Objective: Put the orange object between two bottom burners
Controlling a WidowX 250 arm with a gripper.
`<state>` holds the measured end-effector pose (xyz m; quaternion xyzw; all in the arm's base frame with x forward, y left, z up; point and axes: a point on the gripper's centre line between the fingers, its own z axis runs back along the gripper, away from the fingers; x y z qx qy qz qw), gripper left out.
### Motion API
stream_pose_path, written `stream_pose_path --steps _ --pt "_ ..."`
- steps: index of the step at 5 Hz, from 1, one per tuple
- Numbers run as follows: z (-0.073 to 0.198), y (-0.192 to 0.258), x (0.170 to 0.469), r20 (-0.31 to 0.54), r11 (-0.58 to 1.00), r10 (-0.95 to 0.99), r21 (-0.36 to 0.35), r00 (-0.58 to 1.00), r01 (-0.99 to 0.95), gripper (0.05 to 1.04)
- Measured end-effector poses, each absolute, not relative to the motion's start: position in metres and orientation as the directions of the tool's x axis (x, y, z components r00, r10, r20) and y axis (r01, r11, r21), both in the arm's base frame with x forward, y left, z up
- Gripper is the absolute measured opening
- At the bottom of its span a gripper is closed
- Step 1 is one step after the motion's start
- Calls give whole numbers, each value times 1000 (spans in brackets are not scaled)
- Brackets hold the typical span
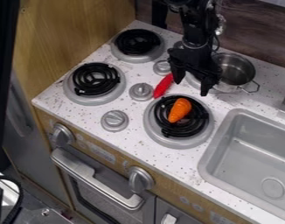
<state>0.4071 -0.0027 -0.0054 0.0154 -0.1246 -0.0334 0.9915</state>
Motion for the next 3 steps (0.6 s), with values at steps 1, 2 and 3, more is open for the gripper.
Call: stream_pose_path --steps 1,2,3 --pt "-25 -3 399 194 998 -67 33 979 61 997" --pt "-37 -5 394 163 999 -48 12 985 47 997" --pt "-55 -3 388 107 999 -39 9 993 39 997"
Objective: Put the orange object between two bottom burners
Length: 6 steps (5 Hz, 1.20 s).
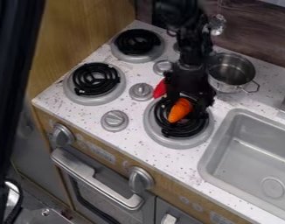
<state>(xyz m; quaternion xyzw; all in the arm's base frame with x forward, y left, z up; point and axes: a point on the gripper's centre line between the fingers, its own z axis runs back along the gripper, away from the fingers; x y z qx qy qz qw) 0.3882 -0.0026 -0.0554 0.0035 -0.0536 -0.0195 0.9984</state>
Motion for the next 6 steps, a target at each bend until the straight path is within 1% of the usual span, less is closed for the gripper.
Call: stream_pose_path --steps 1,2,3,4,5,6 --pt "-58 -1 391 84 1000 -25 0 996 25 953" --pt "-58 5 392 74 1000 -14 -1 997 14 672" --pt "-57 5 389 74 1000 -29 -1 997 29 602" --pt "-41 15 388 77 999 -27 -20 997 29 601" --pt "-2 44 395 144 999 38 -27 989 -35 601" --pt "11 83 397 171 992 124 -55 977 -117 601"
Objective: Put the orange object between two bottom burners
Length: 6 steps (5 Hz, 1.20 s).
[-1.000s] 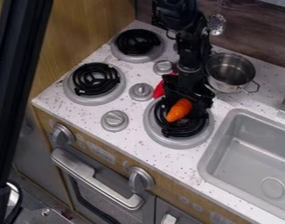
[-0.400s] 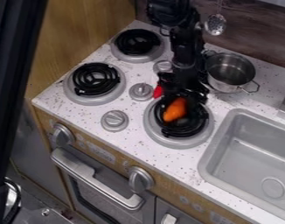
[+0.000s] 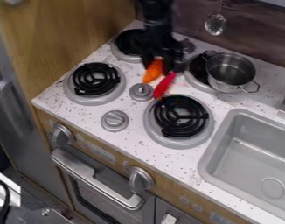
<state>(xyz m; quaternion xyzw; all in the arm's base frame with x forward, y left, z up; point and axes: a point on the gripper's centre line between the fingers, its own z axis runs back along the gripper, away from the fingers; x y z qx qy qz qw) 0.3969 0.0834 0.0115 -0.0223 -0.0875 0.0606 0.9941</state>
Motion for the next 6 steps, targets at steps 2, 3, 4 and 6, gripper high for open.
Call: stream_pose_path --steps 2,3,4,6 --pt "-17 162 401 160 980 200 -21 967 -199 601" --pt "-30 180 403 138 982 187 14 973 -191 601" --pt "-41 196 395 110 980 192 39 975 -197 601" --pt "-51 204 370 48 975 210 59 976 -213 673"
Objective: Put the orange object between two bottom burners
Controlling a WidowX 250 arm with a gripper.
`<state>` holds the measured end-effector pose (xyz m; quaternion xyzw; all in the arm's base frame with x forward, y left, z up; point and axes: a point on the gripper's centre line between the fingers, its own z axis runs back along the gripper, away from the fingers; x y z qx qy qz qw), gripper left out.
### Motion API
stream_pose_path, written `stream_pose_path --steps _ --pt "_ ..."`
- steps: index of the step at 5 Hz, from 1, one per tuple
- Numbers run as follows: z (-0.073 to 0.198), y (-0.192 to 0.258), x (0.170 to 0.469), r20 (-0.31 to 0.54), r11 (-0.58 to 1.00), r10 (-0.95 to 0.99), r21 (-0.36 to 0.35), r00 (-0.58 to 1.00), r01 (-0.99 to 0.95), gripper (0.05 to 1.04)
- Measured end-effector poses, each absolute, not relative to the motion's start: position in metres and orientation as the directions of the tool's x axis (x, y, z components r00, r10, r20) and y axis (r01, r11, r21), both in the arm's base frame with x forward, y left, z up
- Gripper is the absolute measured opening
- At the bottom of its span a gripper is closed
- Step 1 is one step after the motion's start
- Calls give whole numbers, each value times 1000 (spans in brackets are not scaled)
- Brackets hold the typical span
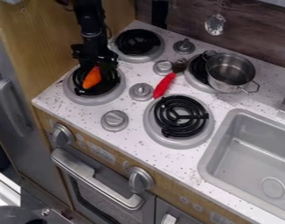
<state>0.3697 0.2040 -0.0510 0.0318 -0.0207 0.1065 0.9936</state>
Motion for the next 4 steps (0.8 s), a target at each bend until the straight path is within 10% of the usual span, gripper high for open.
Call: stream_pose_path --steps 1,4 --pt "-53 196 365 33 974 218 50 975 -219 945" --pt "24 140 375 137 984 119 120 983 -135 999"
